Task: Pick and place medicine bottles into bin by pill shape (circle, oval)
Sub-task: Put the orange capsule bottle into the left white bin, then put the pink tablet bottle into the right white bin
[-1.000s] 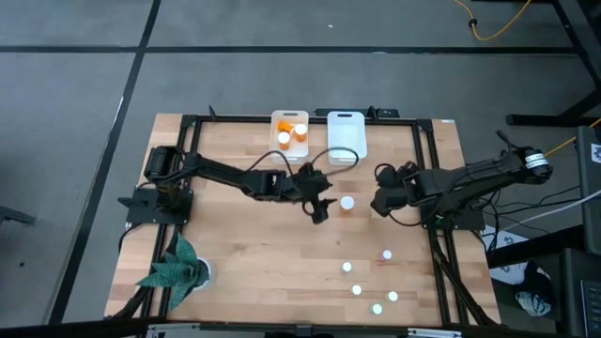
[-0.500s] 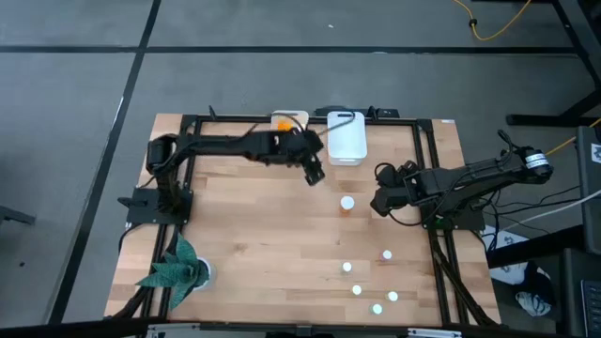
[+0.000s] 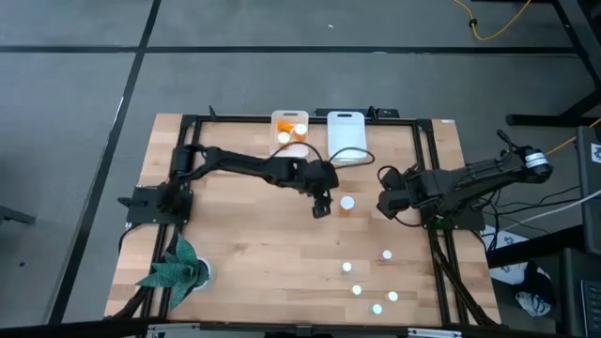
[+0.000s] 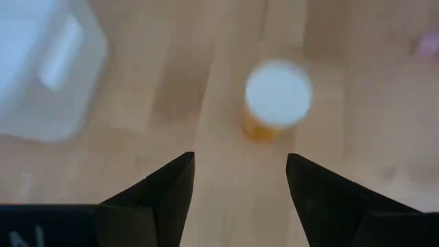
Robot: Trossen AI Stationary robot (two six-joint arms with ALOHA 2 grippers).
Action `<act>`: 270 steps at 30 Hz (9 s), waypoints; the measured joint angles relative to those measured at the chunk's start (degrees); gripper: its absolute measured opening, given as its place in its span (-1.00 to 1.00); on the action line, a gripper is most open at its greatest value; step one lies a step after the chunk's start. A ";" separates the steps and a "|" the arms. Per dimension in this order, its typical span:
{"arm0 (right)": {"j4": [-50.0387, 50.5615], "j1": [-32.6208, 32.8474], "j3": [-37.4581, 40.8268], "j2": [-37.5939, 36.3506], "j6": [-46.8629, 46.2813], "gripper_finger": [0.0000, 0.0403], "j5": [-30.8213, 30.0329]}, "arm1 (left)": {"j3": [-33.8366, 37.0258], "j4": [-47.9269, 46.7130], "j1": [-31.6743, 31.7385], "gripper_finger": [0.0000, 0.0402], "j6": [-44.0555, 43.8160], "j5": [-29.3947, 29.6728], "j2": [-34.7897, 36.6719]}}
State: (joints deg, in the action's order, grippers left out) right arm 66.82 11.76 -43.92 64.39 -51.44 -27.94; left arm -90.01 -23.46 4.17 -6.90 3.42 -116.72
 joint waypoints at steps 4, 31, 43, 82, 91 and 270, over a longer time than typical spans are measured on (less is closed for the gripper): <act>2.30 1.70 0.00 0.01 -3.51 0.64 0.15 | 0.03 0.81 -0.68 0.11 0.01 -0.04 -2.99; 1.74 2.57 0.00 0.01 -3.83 0.64 -0.68 | 0.01 19.04 -1.96 0.11 4.30 -1.52 -10.22; 1.63 2.57 0.00 0.04 -3.79 0.64 -0.95 | -0.08 26.40 -1.97 0.11 4.50 -1.63 -12.29; 1.34 2.57 0.09 0.01 -3.81 0.64 -0.93 | -0.12 23.80 -1.52 -0.11 8.73 -0.83 -7.95; 0.70 2.57 0.24 0.04 -3.81 0.64 -0.94 | -0.10 -0.34 1.48 -0.11 13.52 10.01 7.90; -3.14 2.57 -1.09 0.06 -1.64 0.64 -0.60 | 89.54 25.03 4.83 0.18 -6.10 0.09 111.51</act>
State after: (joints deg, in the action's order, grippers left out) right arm 63.68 14.33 -45.01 64.44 -53.08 -28.54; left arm -0.47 1.56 8.99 -12.99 3.51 -5.21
